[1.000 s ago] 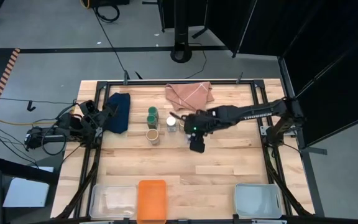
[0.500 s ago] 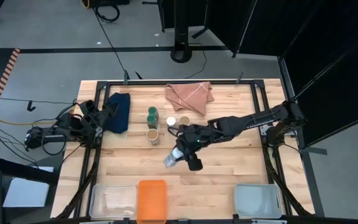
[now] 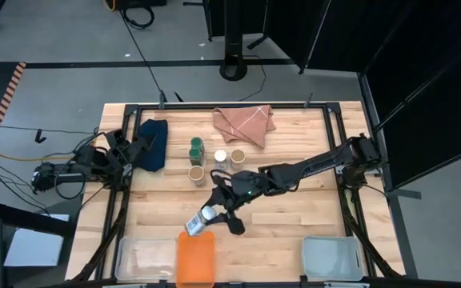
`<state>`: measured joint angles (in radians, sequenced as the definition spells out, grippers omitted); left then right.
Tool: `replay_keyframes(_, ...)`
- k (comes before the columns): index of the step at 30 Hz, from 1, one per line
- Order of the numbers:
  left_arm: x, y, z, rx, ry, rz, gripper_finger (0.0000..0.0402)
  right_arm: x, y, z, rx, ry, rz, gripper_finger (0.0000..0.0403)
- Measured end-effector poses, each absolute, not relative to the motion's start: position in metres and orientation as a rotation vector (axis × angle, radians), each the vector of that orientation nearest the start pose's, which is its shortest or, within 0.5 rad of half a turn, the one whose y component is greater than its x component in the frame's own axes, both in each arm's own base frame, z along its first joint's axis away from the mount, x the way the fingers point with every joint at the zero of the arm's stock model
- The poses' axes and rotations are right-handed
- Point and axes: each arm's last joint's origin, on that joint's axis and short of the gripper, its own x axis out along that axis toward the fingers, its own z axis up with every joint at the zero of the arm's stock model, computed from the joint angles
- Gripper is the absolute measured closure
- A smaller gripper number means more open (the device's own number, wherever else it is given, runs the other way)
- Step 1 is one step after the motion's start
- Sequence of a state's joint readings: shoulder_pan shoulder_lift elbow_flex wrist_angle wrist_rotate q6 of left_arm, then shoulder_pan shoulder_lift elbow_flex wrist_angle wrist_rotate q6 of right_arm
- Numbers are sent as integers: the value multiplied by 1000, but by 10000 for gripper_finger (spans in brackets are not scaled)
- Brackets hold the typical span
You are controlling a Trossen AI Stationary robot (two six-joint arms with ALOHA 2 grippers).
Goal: Sort spices by type
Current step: Put the right white seasoning bottle into the orange bin
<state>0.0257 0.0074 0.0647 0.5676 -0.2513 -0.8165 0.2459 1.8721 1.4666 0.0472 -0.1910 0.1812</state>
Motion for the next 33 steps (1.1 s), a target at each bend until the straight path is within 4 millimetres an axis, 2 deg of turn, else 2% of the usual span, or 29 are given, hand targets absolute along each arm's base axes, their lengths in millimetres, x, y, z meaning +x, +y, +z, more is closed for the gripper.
replay_keyframes(5,74,8,236,-867,-699,-35,69,431,135,261,214,386,335,194)
replay_keyframes(9,74,7,237,-862,-676,-101,69,442,150,258,204,426,302,194)
replay_keyframes(14,75,5,236,-872,-654,-141,69,462,166,259,108,553,275,194)
replay_keyframes(23,75,4,236,-862,-638,-174,69,484,174,261,-13,825,213,194)
replay_keyframes(33,75,4,236,-863,-635,-173,69,490,188,252,-30,863,230,194)
